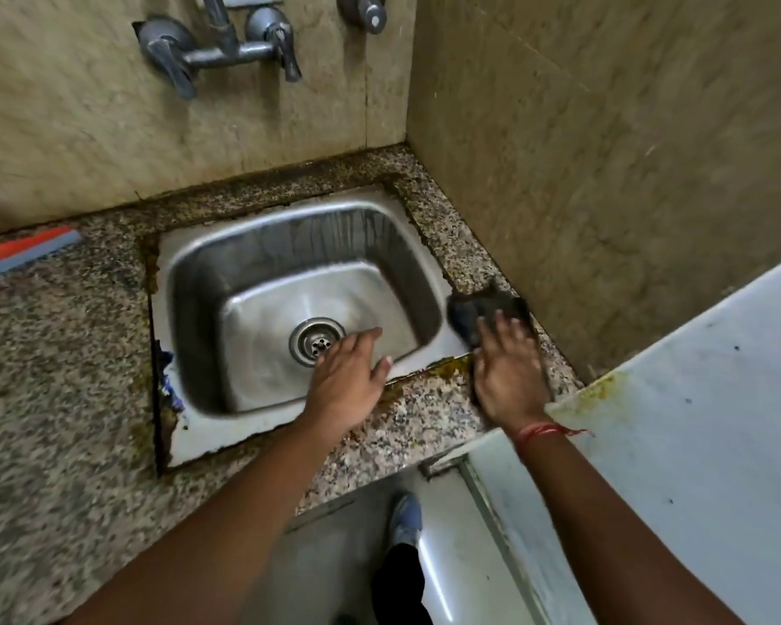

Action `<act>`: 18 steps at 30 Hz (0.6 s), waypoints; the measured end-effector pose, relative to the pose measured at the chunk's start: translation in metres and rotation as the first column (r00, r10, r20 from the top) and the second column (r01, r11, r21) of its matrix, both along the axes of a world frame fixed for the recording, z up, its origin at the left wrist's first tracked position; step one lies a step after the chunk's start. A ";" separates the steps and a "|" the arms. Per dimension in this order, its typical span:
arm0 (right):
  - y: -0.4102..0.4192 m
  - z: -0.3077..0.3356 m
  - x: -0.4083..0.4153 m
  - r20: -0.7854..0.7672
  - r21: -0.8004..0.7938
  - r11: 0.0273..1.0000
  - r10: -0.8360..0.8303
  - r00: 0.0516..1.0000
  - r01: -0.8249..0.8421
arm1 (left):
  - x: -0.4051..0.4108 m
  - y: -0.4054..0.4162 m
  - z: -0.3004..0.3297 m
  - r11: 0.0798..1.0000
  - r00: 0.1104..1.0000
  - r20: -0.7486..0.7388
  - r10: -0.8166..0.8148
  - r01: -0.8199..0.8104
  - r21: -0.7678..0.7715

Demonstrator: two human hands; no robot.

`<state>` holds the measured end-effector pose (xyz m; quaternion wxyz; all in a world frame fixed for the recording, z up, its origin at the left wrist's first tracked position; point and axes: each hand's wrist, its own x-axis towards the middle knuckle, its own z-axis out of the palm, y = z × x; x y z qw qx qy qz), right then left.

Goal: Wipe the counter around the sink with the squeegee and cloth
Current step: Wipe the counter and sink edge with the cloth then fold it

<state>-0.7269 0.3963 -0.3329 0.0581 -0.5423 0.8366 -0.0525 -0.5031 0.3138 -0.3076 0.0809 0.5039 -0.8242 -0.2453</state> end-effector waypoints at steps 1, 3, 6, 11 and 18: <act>-0.003 0.001 0.024 0.029 -0.010 0.994 0.113 0.993 -0.112 | 0.013 0.001 0.001 0.999 0.999 0.011 0.051 -0.051 -0.006; -0.009 0.006 0.068 0.081 -0.019 0.945 0.328 0.941 -0.327 | 0.039 -0.001 -0.002 0.987 0.986 0.056 0.157 -0.155 -0.043; -0.020 0.012 0.065 0.065 -0.023 0.917 0.400 0.914 -0.399 | 0.072 -0.002 -0.009 0.962 0.967 0.095 0.235 -0.218 -0.165; -0.030 0.007 0.015 0.016 0.028 0.999 0.041 0.999 -0.041 | 0.101 -0.005 -0.021 0.957 0.961 0.129 0.247 -0.220 -0.191; -0.021 0.002 0.032 -0.004 0.014 0.965 0.262 0.965 -0.262 | 0.108 0.004 -0.026 0.968 0.970 -0.055 0.235 -0.239 -0.079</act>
